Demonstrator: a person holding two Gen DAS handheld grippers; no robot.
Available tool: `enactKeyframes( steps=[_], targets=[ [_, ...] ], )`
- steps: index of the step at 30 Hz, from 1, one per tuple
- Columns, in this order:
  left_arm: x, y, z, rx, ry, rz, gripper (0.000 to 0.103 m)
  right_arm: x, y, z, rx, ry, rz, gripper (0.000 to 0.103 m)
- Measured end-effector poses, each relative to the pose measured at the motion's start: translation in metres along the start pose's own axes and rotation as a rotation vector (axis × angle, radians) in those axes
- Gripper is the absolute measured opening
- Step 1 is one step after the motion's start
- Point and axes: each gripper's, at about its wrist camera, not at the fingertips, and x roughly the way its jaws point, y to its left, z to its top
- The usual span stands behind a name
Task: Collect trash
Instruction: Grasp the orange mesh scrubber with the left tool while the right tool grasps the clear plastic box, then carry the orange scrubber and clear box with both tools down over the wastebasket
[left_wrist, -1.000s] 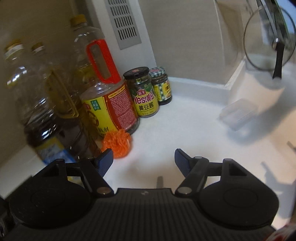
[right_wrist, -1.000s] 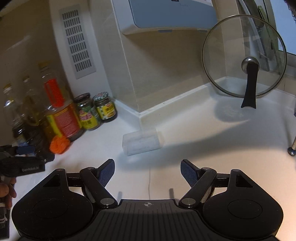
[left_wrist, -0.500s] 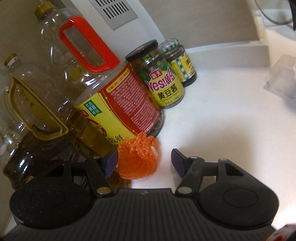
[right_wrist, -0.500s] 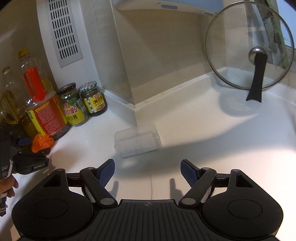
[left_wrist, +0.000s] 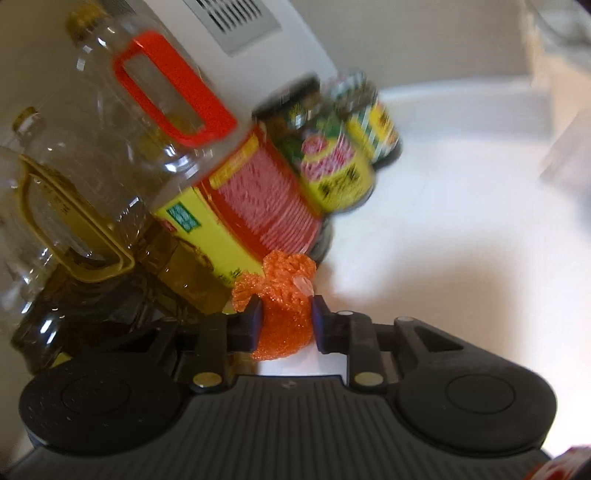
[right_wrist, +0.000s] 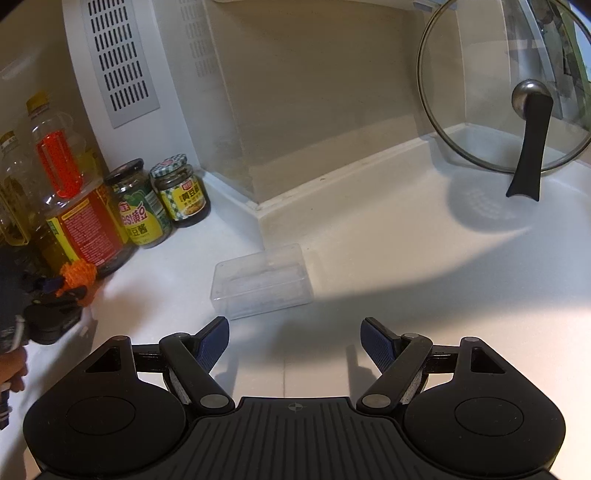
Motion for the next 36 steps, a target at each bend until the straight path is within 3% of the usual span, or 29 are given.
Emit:
enactKeyframes(
  steps=[6, 9, 11, 24, 26, 28, 36],
  targets=[
    [-0.040, 0.026, 0.000, -0.367, -0.021, -0.304, 0.024, 0.015, 0.012, 0.009, -0.040, -0.019, 0.047, 0.078],
    [-0.046, 0.028, -0.003, -0.433, -0.006, -0.362, 0.024, 0.027, 0.023, 0.013, -0.069, -0.022, 0.054, 0.086],
    [-0.050, 0.027, -0.004, -0.442, 0.000, -0.376, 0.024, 0.036, 0.029, 0.016, -0.085, -0.020, 0.047, 0.094],
    [-0.043, 0.031, -0.018, -0.471, 0.032, -0.389, 0.024, 0.092, 0.035, 0.019, -0.210, 0.056, -0.039, 0.095],
    [-0.044, 0.031, -0.019, -0.473, 0.034, -0.391, 0.024, 0.093, 0.034, 0.020, -0.207, 0.055, -0.032, 0.094],
    [-0.044, 0.030, -0.020, -0.474, 0.033, -0.391, 0.024, 0.090, 0.034, 0.019, -0.210, 0.046, -0.027, 0.085],
    [-0.059, 0.019, -0.019, -0.478, 0.030, -0.418, 0.024, 0.050, 0.035, 0.006, -0.228, 0.002, -0.023, 0.085]
  ],
)
